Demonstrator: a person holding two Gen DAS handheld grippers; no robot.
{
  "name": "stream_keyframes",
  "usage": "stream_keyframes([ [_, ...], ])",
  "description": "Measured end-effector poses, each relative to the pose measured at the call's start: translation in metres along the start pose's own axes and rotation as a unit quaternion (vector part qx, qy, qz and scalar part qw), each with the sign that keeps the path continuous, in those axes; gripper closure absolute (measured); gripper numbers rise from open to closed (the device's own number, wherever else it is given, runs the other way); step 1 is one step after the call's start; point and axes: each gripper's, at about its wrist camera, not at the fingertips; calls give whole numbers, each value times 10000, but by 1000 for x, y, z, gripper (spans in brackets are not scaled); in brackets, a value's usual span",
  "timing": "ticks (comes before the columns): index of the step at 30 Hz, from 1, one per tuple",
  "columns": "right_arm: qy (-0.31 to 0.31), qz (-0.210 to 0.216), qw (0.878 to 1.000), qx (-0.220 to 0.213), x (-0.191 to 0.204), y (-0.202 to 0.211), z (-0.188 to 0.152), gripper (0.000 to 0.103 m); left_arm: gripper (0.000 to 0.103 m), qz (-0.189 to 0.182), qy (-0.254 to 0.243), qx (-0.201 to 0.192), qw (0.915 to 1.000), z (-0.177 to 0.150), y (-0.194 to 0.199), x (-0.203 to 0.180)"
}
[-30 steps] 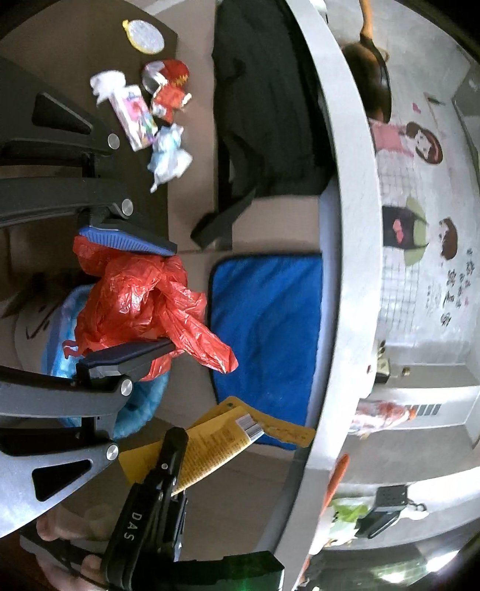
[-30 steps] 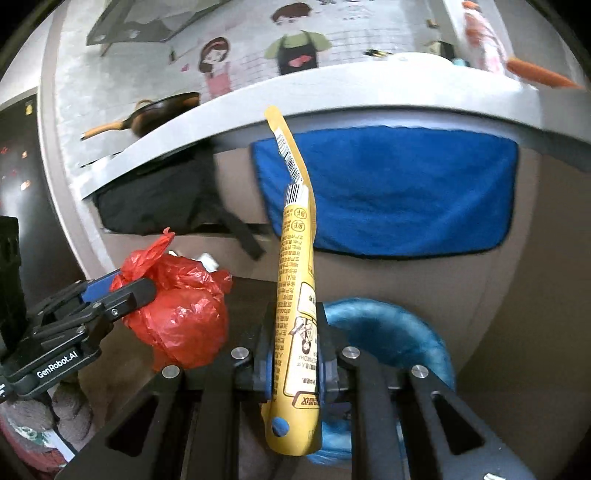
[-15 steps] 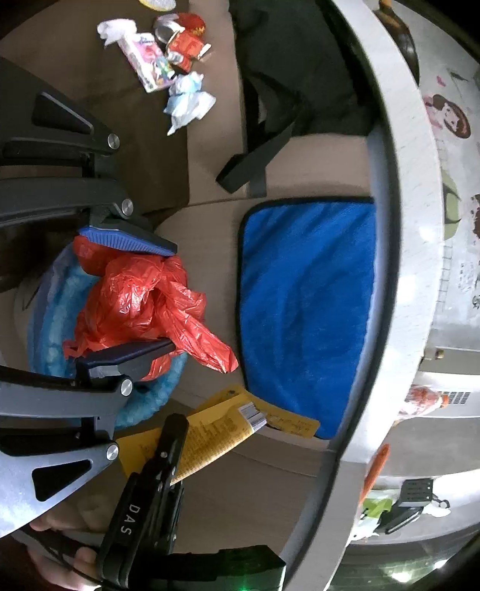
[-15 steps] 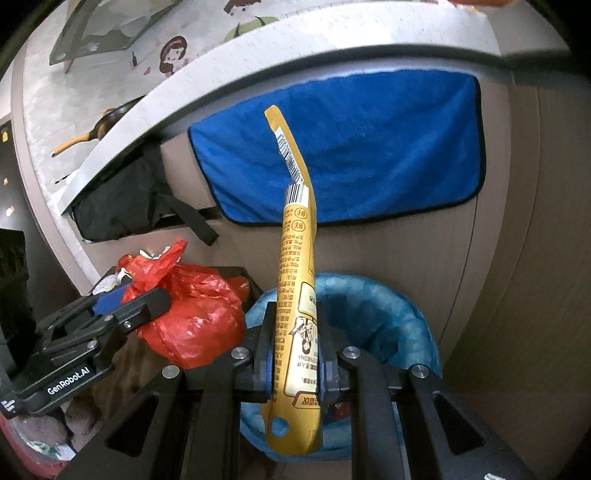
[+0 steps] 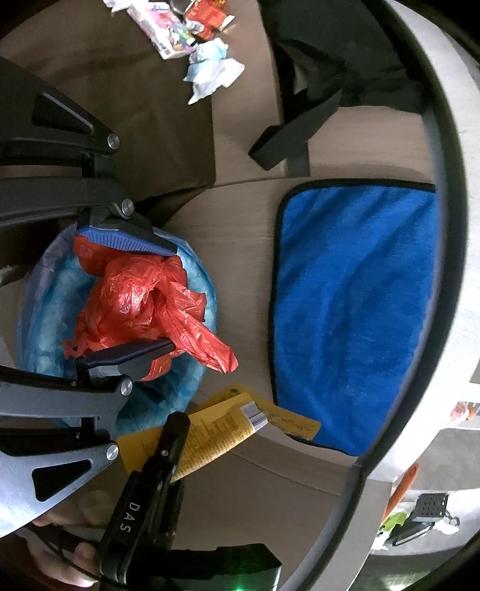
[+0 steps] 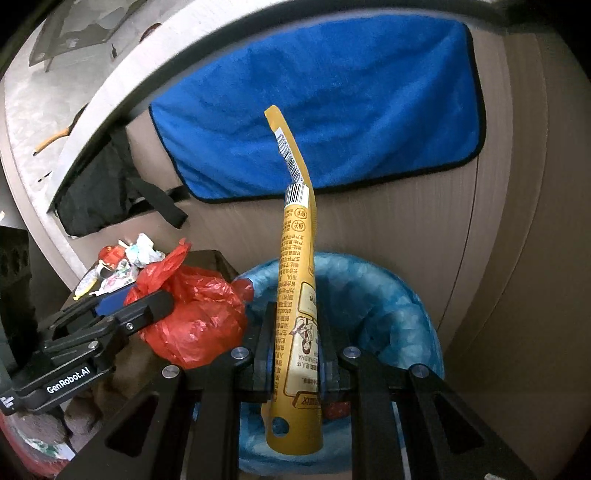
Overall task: Collect trash
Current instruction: 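Carry the red bag and yellow packet over the blue bin with both tools, then open both tools over the bin to drop the bag and packet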
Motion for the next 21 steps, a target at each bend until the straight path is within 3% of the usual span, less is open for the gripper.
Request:
stream_keyframes([
  [8, -64, -43, 9999, 142, -1, -13, -1, 87, 58, -56, 147, 259, 9995, -3, -18, 8],
  [10, -108, -61, 9998, 160, -2, -15, -2, 81, 57, -161, 257, 333, 9990, -4, -23, 12],
  [11, -180, -117, 9996, 173, -3, -15, -3, 78, 52, -200, 308, 340, 9987, -4, -24, 14],
  [13, -284, -126, 9994, 165, -7, -13, -4, 51, 46, -429, 517, 344, 9972, -3, -26, 22],
  [15, -406, -56, 9991, 82, -11, -8, -5, 41, 39, -488, 673, 287, 9961, -2, -24, 29],
  [21, -400, 9, 9992, 57, -9, 4, -2, 41, 26, -549, 793, 25, 9953, 6, -3, 36],
])
Point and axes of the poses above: each gripper's, at about its wrist camera, not at the fingertips, and y roughly against the way its jaws point, x to its left, z to its top, and after that the axes turned 15 degrees about -z, right-handed
